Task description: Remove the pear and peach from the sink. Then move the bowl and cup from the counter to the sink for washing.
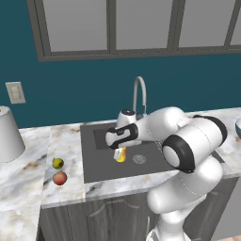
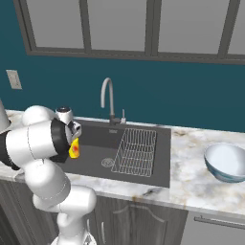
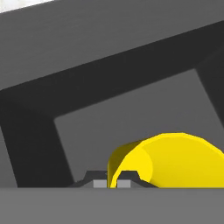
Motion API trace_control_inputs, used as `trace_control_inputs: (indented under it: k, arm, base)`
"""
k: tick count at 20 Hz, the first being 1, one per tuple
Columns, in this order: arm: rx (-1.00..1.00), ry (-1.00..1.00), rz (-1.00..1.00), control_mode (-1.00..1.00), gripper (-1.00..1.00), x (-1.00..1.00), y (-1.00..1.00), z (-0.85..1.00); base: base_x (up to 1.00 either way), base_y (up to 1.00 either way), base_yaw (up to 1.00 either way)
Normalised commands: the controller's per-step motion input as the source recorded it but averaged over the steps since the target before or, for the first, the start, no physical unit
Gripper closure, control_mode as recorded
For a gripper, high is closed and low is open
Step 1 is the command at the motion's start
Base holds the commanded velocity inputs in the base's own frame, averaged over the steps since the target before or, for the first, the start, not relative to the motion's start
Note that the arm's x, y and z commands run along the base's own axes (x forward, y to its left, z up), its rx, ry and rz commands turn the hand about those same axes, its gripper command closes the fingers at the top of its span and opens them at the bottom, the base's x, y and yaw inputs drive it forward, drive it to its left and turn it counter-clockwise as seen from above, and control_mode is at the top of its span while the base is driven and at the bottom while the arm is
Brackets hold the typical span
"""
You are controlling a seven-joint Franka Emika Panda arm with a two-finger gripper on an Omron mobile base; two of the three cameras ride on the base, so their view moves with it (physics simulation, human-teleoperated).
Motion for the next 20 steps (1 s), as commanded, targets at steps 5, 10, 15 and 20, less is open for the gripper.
trace_control_inputs:
  k: [5,10,15,20]
  arm:
    - [0.00,-0.01,0.01,-1.00,1.00,0.06,0.08,-0.08]
    - [0.00,-0.01,0.00,-1.00,1.00,0.12,0.08,-0.07]
    - [0.00,-0.01,0.01,-1.00,1.00,0.13,0.06,-0.06]
    - [0.00,0.00,0.01,-1.00,1.00,0.12,0.02,-0.07]
  base:
    - [0.00,0.00,0.00]
    - [0.00,0.00,0.00]
    - [0.00,0.00,0.00]
    - [0.00,0.00,0.00]
